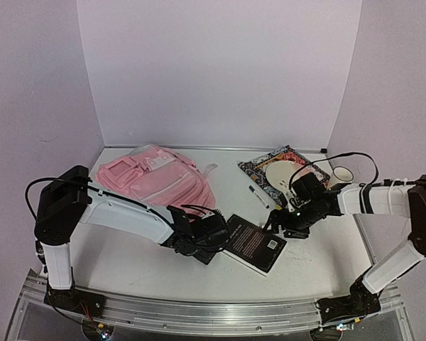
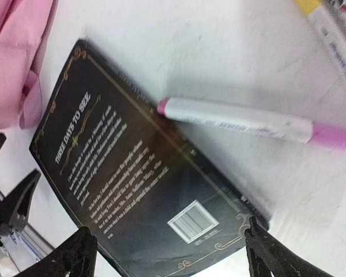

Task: Pack the student bag
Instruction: Adjust the book at the center of the board.

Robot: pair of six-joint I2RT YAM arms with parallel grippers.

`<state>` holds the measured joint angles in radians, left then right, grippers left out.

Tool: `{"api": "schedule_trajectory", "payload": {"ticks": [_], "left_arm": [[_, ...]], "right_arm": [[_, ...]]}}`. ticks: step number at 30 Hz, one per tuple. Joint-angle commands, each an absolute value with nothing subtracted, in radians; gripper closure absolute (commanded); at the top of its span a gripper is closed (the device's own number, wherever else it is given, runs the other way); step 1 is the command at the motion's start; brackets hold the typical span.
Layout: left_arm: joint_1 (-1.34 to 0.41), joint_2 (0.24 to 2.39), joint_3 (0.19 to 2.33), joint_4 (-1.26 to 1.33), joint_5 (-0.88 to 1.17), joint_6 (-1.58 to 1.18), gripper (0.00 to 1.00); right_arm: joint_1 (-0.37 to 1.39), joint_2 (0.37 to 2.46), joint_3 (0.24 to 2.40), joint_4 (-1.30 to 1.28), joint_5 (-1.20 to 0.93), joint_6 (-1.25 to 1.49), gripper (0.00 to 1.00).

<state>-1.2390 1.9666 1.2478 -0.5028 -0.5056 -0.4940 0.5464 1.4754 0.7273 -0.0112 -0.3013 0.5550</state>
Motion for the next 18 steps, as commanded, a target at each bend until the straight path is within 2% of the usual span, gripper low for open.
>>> {"api": "schedule_trajectory", "payload": {"ticks": [1,8,18], "left_arm": [[-1.297,1.859,1.258,-0.506,-0.510,-0.516,0.17],[-1.349,1.910,1.323,-0.484,-0.405,-0.593,0.19],[-1.327,2.048,1.400,-0.421,-0.344,-0.576,0.40]], "right_arm": [[0.511,1.508,0.796,-0.081,-0.257,0.483,0.11],[0.511,1.587,0.778,-0.073,-0.299,0.477,0.14],[0.521,1.565,0.663,-0.008,-0.423,0.526,0.21]]}}
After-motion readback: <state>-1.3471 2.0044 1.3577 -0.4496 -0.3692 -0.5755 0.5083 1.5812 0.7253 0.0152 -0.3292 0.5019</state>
